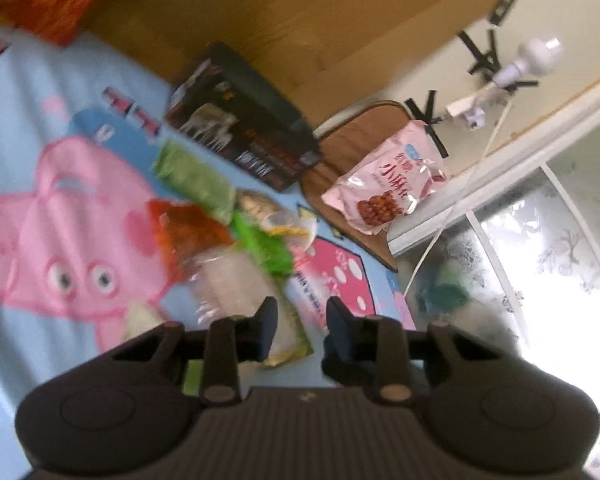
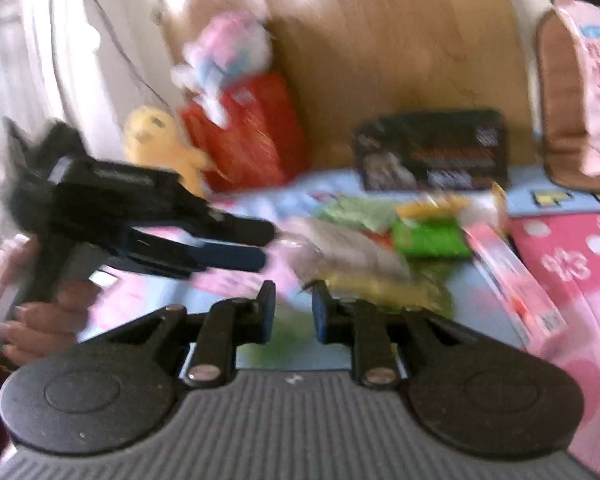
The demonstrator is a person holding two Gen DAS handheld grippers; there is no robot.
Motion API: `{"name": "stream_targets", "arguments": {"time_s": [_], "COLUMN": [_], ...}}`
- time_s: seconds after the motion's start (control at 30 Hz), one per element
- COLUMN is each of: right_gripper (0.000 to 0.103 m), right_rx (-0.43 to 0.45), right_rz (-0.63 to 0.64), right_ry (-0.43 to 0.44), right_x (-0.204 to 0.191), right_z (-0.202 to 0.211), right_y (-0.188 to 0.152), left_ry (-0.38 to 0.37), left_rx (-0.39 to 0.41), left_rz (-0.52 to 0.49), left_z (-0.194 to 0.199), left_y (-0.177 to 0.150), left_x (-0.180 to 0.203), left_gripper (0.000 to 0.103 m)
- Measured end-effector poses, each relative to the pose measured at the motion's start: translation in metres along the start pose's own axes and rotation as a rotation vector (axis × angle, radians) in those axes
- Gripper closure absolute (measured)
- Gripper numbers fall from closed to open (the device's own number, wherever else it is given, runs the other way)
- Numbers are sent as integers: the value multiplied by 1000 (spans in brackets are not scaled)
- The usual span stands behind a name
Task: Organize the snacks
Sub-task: 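Close the left tool on the clear sesame cake bag and lift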
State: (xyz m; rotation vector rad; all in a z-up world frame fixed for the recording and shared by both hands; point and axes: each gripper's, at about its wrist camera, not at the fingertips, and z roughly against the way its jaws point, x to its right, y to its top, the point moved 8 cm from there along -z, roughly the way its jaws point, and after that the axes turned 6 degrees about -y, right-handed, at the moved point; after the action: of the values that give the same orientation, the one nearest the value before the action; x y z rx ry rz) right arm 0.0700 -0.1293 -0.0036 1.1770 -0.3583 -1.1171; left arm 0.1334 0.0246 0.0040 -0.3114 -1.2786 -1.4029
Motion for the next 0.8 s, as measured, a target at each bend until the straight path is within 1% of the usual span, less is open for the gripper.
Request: {"name": "stream_targets", "arguments": {"time_s": [0.03, 0.07, 0.1, 0.13, 0.17, 0.2, 0.23, 0.27, 0.3, 0.33, 0.4, 0.43, 0.5, 0.53, 0.57, 0.6, 0.67, 0.7, 0.73, 0.77, 0.8], "right_gripper": [80, 80, 79, 79, 79, 78, 78, 78, 78, 71, 57, 57, 57, 57, 57, 57, 54, 51, 46, 46, 46], "right_rx": [30, 67, 84, 96, 114, 117, 104, 98, 103, 94, 45, 26, -11, -18, -26, -35, -49, -45, -38, -30, -20], "right_rz": [7, 28, 56, 72, 85, 86, 61, 14, -27, -46, -68, -78, -74, -42, 18, 90, 264, 353, 450, 544, 626], "right_ry": [-17, -50, -91, -141, -208, -283, -324, -303, -246, -206, -162, -141, -111, -111, -120, -134, -174, -211, -266, -319, -353], "right_x": [-1, -1, 1, 5, 13, 24, 35, 42, 44, 46, 47, 47, 43, 36, 29, 19, 3, -1, -5, -11, -16], "right_z": [1, -1, -8, -17, -27, -35, -37, -34, -27, -18, -10, -8, -5, 0, 1, 2, -4, -5, -9, -14, -19], "right_y": [8, 17, 26, 33, 40, 45, 46, 46, 44, 39, 24, 17, 2, -6, -13, -18, -29, -37, -42, -46, -49], "left_ry": [29, 58, 70, 63, 44, 28, 34, 68, 106, 135, 128, 114, 102, 100, 97, 89, 78, 79, 81, 80, 73], "left_rx": [27, 52, 71, 74, 84, 98, 117, 131, 134, 125, 98, 87, 70, 60, 50, 40, 16, 5, -8, -18, -29], "left_rz": [-21, -41, -50, -33, -1, 7, -14, -36, -42, -30, 26, 51, 69, 76, 86, 95, 101, 96, 89, 91, 98], "left_z": [-4, -8, -10, -11, -8, -3, 6, 14, 19, 23, 29, 31, 30, 27, 25, 22, 13, 8, 2, -2, -6], "left_y": [8, 18, 29, 36, 41, 43, 43, 42, 39, 35, 22, 15, 5, 1, -1, -2, -1, -2, -2, -3, -5], "left_x": [4, 6, 8, 6, 5, 5, 4, -1, -7, -15, -32, -38, -44, -47, -48, -50, -49, -48, -47, -47, -47], "left_gripper": [75, 75, 74, 74, 73, 68, 65, 58, 53, 53, 53, 53, 53, 53, 53, 53, 53, 53, 53, 53, 53]}}
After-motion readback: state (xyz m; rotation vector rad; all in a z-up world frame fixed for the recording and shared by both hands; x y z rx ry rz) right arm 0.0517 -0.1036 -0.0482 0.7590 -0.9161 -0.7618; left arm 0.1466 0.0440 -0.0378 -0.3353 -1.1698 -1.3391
